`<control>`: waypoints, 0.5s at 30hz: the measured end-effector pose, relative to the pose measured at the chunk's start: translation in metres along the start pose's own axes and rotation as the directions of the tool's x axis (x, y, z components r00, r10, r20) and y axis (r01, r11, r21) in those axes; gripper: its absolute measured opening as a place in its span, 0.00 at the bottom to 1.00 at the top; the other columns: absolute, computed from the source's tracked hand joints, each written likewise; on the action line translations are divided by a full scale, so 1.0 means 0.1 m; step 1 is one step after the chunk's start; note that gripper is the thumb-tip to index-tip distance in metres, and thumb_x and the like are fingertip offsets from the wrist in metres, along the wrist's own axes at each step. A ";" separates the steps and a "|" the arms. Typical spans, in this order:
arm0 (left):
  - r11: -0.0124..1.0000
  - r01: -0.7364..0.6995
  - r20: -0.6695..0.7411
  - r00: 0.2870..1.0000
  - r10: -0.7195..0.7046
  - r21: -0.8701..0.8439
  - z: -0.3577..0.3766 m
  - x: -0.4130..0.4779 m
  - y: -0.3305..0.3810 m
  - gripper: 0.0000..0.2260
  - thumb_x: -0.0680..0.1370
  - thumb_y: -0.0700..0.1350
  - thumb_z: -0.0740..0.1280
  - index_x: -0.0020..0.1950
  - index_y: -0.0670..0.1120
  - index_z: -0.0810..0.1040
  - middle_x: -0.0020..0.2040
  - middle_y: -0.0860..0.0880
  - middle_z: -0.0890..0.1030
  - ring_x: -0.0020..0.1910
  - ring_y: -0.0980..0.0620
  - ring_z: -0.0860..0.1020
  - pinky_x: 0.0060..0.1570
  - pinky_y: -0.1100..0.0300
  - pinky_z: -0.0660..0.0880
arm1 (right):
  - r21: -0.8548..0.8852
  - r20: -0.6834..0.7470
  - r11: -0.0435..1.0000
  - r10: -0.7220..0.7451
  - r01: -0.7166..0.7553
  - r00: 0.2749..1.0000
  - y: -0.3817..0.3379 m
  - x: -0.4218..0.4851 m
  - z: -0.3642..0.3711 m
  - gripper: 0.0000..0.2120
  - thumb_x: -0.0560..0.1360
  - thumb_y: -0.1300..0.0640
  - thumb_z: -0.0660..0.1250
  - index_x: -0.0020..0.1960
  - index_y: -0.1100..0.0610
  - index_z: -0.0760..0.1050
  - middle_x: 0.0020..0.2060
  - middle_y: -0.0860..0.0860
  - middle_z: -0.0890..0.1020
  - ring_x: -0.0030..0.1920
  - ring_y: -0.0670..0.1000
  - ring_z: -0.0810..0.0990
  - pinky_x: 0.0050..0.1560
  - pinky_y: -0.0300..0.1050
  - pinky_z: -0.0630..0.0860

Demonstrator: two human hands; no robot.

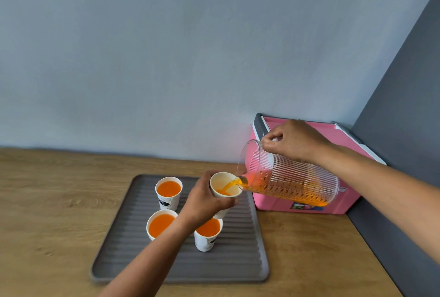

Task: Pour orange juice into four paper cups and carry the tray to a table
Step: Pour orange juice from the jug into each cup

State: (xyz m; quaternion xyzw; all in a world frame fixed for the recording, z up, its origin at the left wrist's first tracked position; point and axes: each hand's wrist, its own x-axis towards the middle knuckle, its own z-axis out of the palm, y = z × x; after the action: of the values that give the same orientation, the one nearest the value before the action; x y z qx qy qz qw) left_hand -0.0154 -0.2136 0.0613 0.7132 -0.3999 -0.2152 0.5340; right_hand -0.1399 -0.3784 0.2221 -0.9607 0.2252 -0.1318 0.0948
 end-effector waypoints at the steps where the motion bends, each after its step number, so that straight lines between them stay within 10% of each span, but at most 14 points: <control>1: 1.000 0.000 -0.001 1.000 0.000 -0.004 0.00 0.00 0.00 0.31 0.65 0.50 0.79 0.61 0.58 0.66 0.55 0.58 0.75 0.51 0.59 0.75 0.42 0.71 0.71 | 0.000 0.000 1.000 -0.006 0.006 1.000 -0.01 0.00 0.00 0.17 0.73 0.50 0.68 0.27 0.41 0.70 0.26 0.37 0.70 0.30 0.38 0.69 0.43 0.39 0.68; 6: 1.000 0.012 0.002 1.000 -0.012 -0.010 -0.01 -0.01 0.00 0.30 0.66 0.50 0.79 0.61 0.58 0.66 0.55 0.58 0.75 0.50 0.60 0.75 0.41 0.71 0.70 | 0.000 -0.002 1.000 0.016 -0.016 1.000 -0.03 0.00 0.01 0.10 0.73 0.50 0.67 0.47 0.52 0.86 0.41 0.40 0.81 0.41 0.42 0.78 0.47 0.39 0.72; 15: 1.000 0.005 0.005 1.000 -0.005 -0.002 0.00 -0.01 0.01 0.30 0.66 0.49 0.79 0.60 0.60 0.65 0.52 0.62 0.73 0.48 0.62 0.74 0.40 0.72 0.70 | -0.015 -0.003 1.000 0.025 -0.025 1.000 -0.03 0.01 0.02 0.10 0.73 0.49 0.67 0.46 0.51 0.86 0.47 0.43 0.86 0.41 0.42 0.79 0.47 0.39 0.72</control>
State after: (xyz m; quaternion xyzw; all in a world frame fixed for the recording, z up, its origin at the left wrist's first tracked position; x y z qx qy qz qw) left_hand -0.0167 -0.2130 0.0617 0.7131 -0.3990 -0.2188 0.5333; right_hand -0.1375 -0.3762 0.2213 -0.9583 0.2382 -0.1303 0.0891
